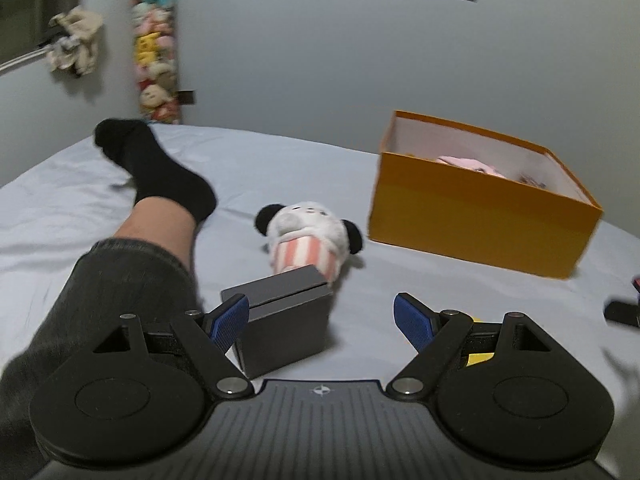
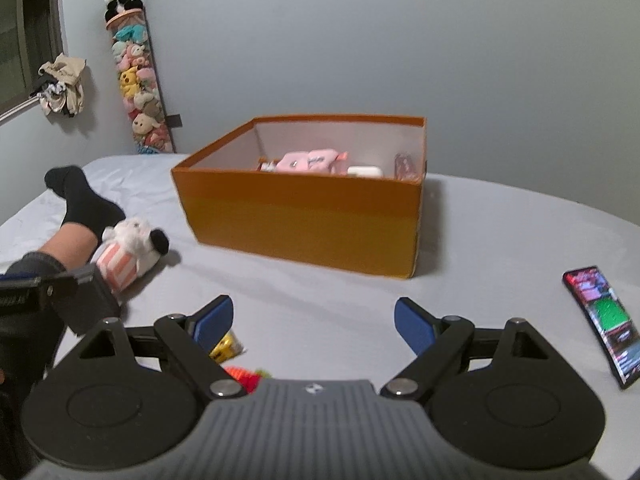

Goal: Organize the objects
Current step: 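Grasp the dark grey square box with the left gripper while the right gripper grasps the orange crocheted ball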

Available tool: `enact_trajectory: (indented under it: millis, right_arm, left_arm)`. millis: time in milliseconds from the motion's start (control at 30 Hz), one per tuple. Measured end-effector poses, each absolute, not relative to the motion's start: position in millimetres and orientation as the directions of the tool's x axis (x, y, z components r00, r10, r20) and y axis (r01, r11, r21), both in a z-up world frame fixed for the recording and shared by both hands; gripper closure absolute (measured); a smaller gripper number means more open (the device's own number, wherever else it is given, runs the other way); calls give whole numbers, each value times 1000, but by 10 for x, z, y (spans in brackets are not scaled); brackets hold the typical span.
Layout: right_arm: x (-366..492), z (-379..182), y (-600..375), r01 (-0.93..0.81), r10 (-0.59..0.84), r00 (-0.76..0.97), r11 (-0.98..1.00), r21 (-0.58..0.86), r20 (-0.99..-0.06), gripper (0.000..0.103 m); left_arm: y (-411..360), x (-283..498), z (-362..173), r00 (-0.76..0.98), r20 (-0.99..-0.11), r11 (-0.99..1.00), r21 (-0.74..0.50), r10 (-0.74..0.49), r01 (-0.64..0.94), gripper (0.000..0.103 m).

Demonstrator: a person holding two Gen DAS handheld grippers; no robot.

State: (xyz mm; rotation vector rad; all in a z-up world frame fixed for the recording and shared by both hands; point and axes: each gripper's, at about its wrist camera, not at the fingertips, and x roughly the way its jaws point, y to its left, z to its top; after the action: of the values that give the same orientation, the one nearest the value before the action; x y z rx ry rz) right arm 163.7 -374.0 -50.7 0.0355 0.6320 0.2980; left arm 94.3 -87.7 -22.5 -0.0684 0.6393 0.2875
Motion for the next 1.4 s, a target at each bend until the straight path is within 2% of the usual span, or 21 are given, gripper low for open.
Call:
enact_trajectory:
  millis: [167, 367, 567, 1067, 1400]
  right_arm:
    - [1597, -665, -3638, -287, 286, 751, 953, 96, -596, 15]
    - [1584, -835, -3544, -306, 300, 720, 947, 101, -626, 15]
    - [1600, -946, -3368, -338, 314, 702, 937, 89, -640, 15]
    - [1788, -1063, -3032, -386, 329, 687, 921, 58, -647, 15]
    - [1744, -1157, -2985, -406, 310, 681, 914, 11, -663, 15]
  left_arm:
    - [-829, 986, -330, 736, -596, 931, 52, 319, -362, 7]
    - [-738, 1068, -473, 709, -612, 915, 61, 350, -399, 7]
    - [-664, 1135, -554, 682, -635, 891, 21, 363, -454, 7]
    - [-588, 1231, -663, 682, -634, 878, -8, 365, -478, 12]
    - [-606, 1274, -756, 670, -636, 877, 22, 383, -481, 13]
